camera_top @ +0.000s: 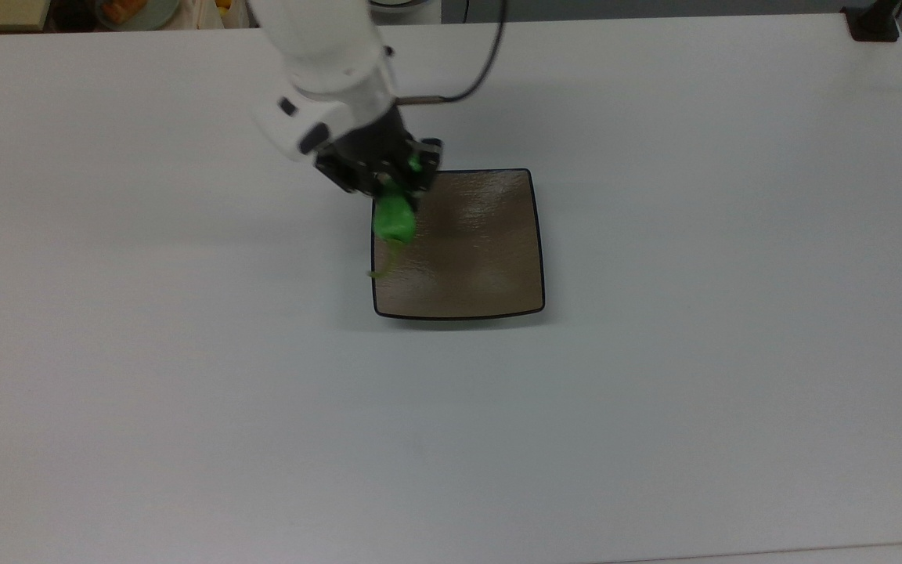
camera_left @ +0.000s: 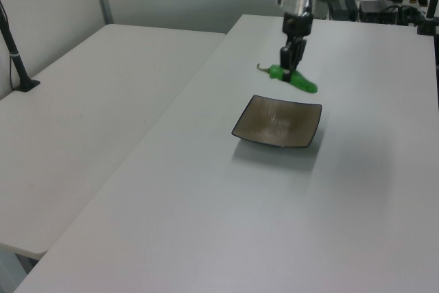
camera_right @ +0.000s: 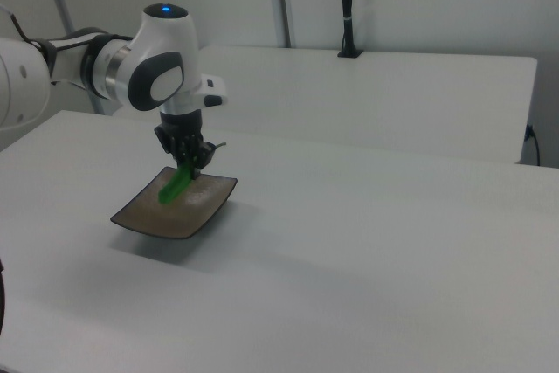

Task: Chili peppers are placed on a ceramic plate
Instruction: 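Lower the chili pepper onto the plate and open the gripper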

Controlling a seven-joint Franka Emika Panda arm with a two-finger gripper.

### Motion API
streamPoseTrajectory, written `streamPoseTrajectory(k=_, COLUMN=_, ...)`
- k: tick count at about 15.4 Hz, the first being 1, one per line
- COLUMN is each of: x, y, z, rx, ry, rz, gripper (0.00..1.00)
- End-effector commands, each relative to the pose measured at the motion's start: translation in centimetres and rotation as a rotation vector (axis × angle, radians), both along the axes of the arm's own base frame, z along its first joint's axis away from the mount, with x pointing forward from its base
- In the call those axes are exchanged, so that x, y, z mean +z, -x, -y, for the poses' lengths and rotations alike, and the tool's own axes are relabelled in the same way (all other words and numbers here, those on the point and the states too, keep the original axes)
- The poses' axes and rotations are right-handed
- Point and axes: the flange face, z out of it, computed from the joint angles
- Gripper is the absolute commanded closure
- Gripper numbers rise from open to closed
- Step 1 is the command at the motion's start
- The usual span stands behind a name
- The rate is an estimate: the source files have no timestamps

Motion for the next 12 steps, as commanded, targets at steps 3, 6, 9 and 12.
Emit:
streamPoseTrajectory(k=3, x=-3.1, y=-2.2, z=-6.1, rx=-0.076, ry=-0.036, rz=0.038, gripper=0.11)
streamPoseTrajectory(k=6, x=-3.0, y=-2.2, z=-6.4, rx=-0.075, ry=-0.036, rz=0.040, gripper=0.00)
streamPoseTrajectory(k=9, x=-2.2, y=-2.2, z=-6.1, rx=-0.077, ry=-0.036, rz=0.045, gripper=0.00)
streamPoseTrajectory(k=12, x=-0.2, y=-1.6, z=-5.8, rx=-0.069, ry=-0.032, rz=0.050, gripper=0.00)
